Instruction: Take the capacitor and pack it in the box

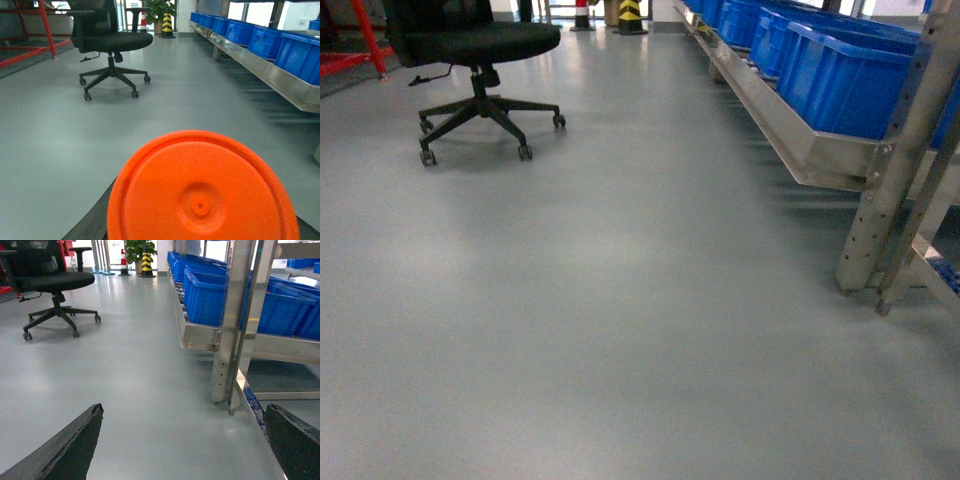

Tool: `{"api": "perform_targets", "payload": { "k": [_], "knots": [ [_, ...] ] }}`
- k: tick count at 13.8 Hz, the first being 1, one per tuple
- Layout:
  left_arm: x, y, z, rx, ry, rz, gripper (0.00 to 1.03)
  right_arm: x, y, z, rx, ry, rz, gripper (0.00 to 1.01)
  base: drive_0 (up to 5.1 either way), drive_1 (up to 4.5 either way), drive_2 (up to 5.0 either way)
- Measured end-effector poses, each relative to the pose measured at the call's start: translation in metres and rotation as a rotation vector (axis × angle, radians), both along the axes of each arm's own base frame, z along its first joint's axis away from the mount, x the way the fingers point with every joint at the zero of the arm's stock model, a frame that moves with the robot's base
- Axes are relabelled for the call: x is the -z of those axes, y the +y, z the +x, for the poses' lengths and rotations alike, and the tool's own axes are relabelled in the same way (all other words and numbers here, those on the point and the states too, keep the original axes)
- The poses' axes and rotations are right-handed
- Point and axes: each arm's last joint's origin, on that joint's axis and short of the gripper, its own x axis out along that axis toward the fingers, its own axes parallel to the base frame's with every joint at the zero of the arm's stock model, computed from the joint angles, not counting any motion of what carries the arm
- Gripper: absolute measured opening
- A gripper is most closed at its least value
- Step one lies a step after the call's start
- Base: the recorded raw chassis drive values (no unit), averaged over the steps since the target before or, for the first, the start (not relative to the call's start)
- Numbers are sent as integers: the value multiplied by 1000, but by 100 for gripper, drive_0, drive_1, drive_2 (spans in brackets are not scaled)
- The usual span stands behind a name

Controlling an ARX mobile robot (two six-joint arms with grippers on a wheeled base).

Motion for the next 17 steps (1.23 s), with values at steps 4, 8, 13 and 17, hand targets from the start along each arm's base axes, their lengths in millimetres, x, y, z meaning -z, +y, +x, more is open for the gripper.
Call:
{"api": "perform_targets", "payload": {
  "k": [4, 8, 13, 17],
  "knots": [
    [0, 0, 0, 1, -1, 0, 44, 0, 0, 0, 0, -2, 0, 98, -495, 241, 241],
    [0, 0, 0, 1, 1, 0, 44, 0, 0, 0, 0, 1, 0, 98, -498, 239, 239],
    [0, 0, 0, 0, 0, 0, 44, 0, 0, 0, 0, -3, 0, 98, -497, 240, 240],
    [0, 0, 0, 1, 0, 0, 44, 0, 0, 0, 0, 0, 0, 98, -493, 243, 243]
  ]
}}
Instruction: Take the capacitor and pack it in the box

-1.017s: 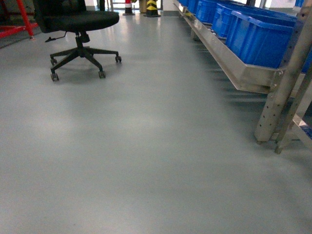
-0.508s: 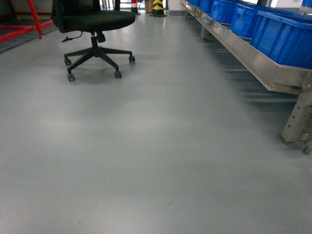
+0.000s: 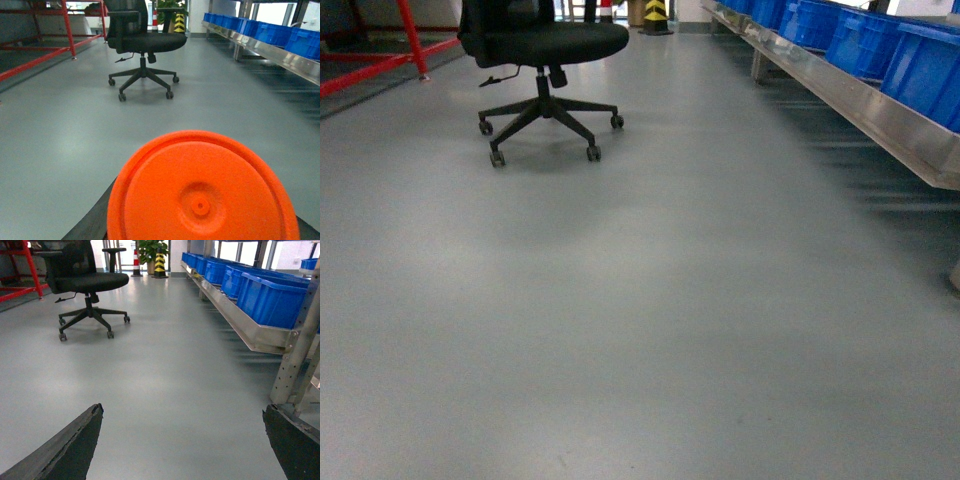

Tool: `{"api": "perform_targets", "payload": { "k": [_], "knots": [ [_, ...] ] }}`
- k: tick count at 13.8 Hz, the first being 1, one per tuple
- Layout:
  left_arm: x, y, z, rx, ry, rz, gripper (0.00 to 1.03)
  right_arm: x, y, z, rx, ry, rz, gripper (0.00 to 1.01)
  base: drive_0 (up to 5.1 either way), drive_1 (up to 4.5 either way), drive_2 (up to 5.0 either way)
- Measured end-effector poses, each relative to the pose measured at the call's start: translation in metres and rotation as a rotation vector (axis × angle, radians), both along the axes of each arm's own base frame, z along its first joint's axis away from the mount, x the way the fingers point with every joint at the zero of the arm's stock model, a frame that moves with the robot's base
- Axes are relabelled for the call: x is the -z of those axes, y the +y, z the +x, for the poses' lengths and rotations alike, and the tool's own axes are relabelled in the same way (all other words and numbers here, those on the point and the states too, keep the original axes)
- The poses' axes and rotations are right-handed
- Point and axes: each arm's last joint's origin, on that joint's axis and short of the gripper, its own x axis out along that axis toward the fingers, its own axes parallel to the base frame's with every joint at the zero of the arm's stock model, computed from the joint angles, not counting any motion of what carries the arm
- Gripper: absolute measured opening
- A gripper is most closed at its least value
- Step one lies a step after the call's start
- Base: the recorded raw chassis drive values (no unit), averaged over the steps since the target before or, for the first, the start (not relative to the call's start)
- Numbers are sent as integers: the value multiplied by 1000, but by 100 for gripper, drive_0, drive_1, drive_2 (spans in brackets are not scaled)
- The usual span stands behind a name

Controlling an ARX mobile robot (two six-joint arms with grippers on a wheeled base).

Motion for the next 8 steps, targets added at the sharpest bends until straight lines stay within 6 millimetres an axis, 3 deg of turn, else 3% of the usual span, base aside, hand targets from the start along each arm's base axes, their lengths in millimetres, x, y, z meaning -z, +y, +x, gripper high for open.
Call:
{"api": "perform_targets", "payload": {
  "k": [8],
  "knots": [
    [0, 0, 0, 0, -1, 0, 44, 0, 0, 0, 0, -3, 0, 98, -493, 244, 244]
  ]
}}
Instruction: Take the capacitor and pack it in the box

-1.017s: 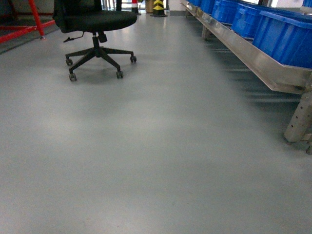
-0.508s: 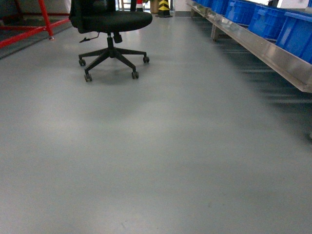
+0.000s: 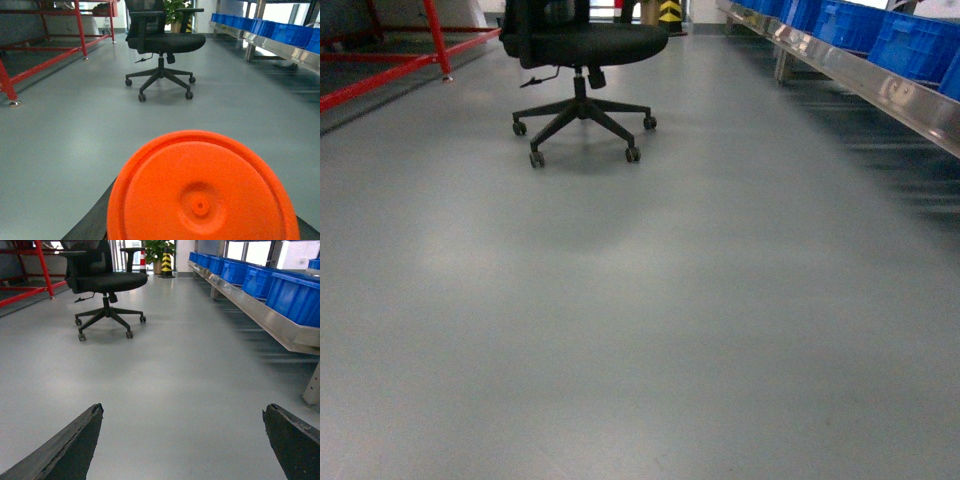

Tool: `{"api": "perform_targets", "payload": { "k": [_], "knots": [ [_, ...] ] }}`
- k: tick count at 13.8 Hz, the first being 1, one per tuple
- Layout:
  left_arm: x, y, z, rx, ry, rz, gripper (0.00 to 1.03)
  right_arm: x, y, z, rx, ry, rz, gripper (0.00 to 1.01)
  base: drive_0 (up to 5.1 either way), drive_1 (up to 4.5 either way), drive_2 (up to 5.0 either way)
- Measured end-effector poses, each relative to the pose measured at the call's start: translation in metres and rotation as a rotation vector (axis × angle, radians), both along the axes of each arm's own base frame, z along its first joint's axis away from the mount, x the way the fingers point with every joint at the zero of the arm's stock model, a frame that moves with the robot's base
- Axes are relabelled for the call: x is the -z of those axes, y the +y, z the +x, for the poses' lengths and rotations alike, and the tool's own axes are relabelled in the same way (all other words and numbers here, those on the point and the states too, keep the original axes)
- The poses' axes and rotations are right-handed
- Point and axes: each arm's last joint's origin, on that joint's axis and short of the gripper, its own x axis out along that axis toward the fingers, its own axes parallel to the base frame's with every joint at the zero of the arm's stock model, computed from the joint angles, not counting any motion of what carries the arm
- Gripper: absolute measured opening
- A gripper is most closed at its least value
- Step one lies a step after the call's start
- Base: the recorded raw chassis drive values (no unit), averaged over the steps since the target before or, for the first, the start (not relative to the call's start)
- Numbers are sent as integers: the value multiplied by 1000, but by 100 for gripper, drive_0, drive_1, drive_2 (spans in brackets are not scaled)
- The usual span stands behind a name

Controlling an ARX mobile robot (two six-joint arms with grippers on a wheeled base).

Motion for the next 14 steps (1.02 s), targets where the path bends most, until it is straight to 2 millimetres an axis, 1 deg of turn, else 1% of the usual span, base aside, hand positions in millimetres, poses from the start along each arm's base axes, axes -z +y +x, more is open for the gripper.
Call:
{"api": "perform_targets", "payload": {
  "k": [14],
  "knots": [
    [0, 0, 0, -2, 1, 0, 44, 0, 0, 0, 0, 1, 0, 98, -504, 232, 232]
  ]
}}
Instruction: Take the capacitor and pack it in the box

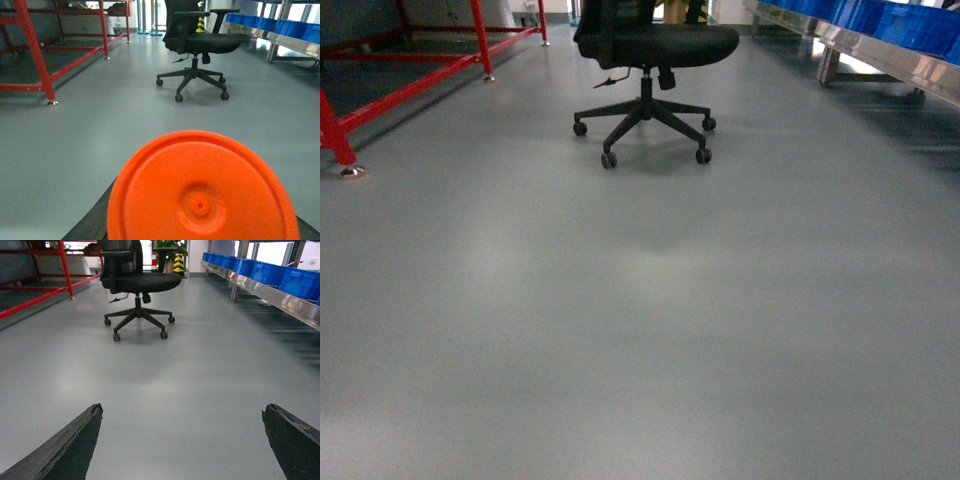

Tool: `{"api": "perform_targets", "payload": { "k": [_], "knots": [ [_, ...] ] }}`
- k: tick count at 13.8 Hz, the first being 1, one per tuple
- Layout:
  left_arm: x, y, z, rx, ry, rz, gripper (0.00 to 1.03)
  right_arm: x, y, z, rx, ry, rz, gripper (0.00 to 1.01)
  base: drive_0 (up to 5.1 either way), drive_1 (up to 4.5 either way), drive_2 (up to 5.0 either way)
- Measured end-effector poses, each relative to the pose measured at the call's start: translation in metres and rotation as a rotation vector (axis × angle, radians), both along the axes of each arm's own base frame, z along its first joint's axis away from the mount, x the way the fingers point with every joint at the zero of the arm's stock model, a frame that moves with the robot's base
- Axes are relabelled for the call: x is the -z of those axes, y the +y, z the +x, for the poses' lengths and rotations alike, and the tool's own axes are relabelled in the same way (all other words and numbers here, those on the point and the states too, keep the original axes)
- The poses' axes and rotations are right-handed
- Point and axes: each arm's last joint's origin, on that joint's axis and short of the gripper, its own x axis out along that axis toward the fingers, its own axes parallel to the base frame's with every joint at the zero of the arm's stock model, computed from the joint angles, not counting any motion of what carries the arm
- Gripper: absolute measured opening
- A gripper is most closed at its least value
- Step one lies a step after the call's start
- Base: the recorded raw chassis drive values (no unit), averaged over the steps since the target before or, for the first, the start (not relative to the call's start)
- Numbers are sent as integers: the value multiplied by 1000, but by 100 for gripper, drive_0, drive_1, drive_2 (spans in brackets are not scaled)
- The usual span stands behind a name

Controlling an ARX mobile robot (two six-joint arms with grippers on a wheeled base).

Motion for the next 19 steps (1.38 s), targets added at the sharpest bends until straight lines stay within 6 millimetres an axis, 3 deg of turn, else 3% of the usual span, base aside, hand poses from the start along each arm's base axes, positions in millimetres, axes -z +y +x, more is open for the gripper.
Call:
{"api": "perform_targets", "payload": {
  "k": [19],
  "knots": [
    [0, 0, 0, 0, 0, 0, 44, 0, 0, 0, 0, 2, 0, 98, -483, 253, 253]
  ]
}}
